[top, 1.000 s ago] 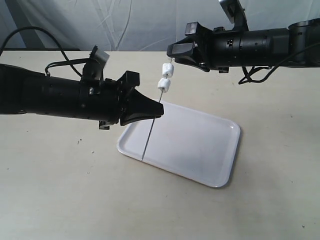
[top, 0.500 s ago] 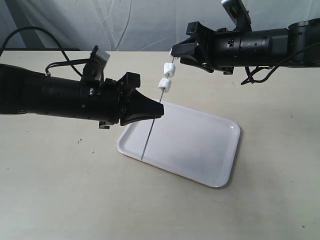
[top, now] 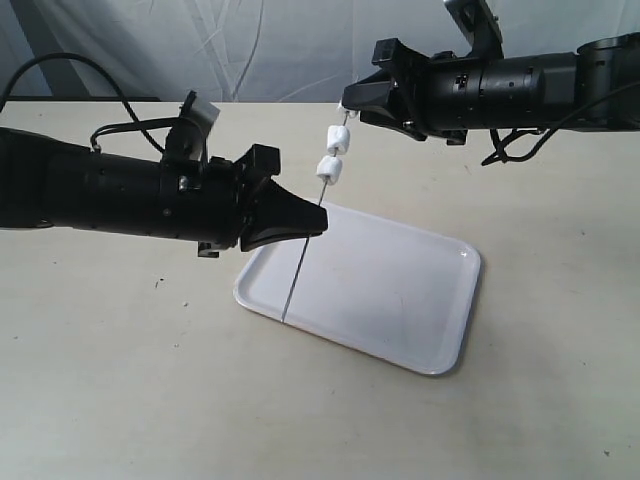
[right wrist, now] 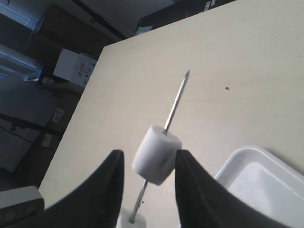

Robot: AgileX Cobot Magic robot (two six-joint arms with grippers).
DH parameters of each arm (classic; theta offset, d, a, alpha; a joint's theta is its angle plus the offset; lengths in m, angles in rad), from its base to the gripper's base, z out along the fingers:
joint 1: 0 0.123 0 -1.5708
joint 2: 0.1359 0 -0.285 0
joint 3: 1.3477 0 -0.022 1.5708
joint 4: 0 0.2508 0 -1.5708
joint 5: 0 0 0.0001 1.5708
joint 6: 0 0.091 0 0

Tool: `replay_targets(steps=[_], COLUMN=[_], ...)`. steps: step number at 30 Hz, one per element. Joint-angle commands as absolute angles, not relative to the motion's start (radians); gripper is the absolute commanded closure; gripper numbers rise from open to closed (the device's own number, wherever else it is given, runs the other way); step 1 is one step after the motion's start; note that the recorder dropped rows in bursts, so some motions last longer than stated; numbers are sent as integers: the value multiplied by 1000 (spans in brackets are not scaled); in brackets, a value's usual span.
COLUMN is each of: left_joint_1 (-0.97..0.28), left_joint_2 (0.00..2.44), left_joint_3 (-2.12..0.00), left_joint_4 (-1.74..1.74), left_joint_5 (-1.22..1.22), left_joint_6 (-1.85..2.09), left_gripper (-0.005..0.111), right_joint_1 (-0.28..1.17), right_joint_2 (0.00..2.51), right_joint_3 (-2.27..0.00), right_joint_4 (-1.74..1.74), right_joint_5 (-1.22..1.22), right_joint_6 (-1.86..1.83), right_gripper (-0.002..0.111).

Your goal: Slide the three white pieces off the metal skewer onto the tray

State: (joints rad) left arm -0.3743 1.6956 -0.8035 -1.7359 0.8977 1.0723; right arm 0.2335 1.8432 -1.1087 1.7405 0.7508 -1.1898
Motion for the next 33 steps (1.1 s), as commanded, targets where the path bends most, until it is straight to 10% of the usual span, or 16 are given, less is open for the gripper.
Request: replay_targets(steps=[1,8,33], left_joint_1=[-381,-381,-444], left_joint_2=[1684,1684,1684], left_joint_3=[-808,-808,-806], left_joint_4=[-1744,-1744,-1744], left_joint_5=[921,921,903], left_joint_6=[1083,1085,1055], left_gripper=[107,107,107], right_joint_1=[233,233,233], right_joint_2=[1842,1842,1842], right_joint_3=[-1113,-1113,-1228], right_joint_4=[1744,1744,1744], right_joint_5=[752,752,551], right_joint_6=[-1191,-1191,-1174], right_gripper=[74,93,93])
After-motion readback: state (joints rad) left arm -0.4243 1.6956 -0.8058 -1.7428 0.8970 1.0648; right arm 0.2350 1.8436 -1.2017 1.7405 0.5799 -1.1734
